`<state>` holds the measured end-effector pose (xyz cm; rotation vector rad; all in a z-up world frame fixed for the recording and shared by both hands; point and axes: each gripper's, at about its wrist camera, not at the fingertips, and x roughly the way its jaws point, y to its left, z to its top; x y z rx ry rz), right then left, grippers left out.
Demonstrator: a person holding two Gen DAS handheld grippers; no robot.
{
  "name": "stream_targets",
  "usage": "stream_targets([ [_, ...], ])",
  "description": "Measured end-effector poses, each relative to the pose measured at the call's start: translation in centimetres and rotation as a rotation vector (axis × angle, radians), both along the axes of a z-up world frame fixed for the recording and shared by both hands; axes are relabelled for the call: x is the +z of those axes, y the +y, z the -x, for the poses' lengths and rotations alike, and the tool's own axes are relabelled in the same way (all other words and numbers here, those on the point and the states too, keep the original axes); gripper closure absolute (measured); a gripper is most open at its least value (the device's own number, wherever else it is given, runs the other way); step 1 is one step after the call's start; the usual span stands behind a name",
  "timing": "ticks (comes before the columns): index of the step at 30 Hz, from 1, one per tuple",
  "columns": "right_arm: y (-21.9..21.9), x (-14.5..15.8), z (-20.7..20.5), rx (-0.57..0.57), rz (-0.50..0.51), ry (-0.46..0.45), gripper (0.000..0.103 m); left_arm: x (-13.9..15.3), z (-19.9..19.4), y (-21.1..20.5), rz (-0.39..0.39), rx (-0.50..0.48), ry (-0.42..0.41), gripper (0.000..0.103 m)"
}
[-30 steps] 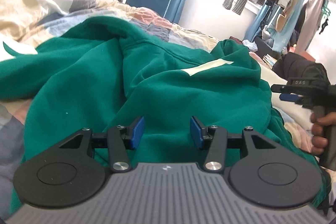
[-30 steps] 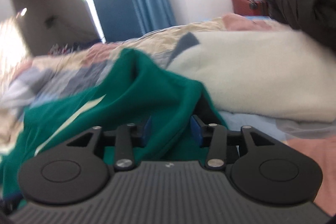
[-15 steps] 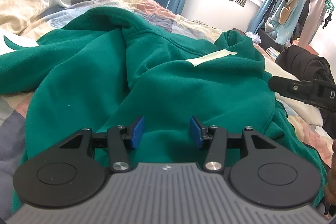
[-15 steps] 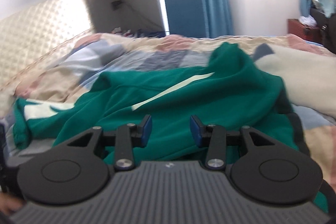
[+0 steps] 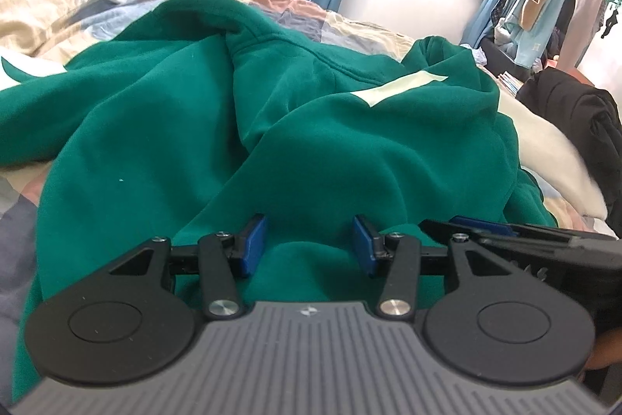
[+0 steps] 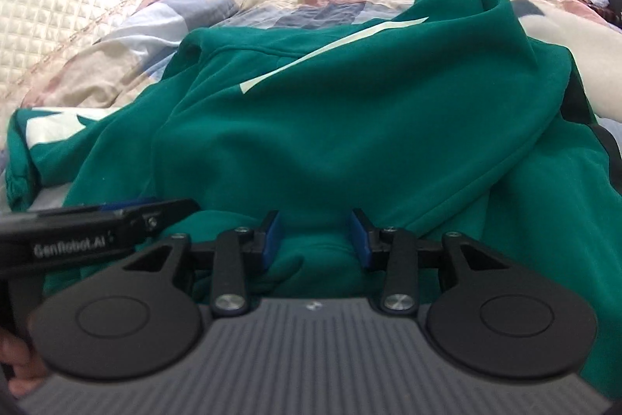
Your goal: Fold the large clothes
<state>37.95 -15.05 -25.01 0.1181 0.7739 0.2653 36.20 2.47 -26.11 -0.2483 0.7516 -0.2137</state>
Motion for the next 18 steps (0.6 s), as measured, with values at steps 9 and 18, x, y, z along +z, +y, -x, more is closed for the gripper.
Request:
stream_targets([
  [9, -0.1, 2.1, 3.2, -0.055, -0.083, -0.017, 0.059, 3.2, 2.7, 2.6, 0.018, 0.131, -0.126, 0.049],
  [18, 1.2, 1.5, 2.7, -0.009, 0.013, -0.058, 0.059, 6.5, 2.2, 10.5, -0.123, 0.434, -0.134, 0.048],
])
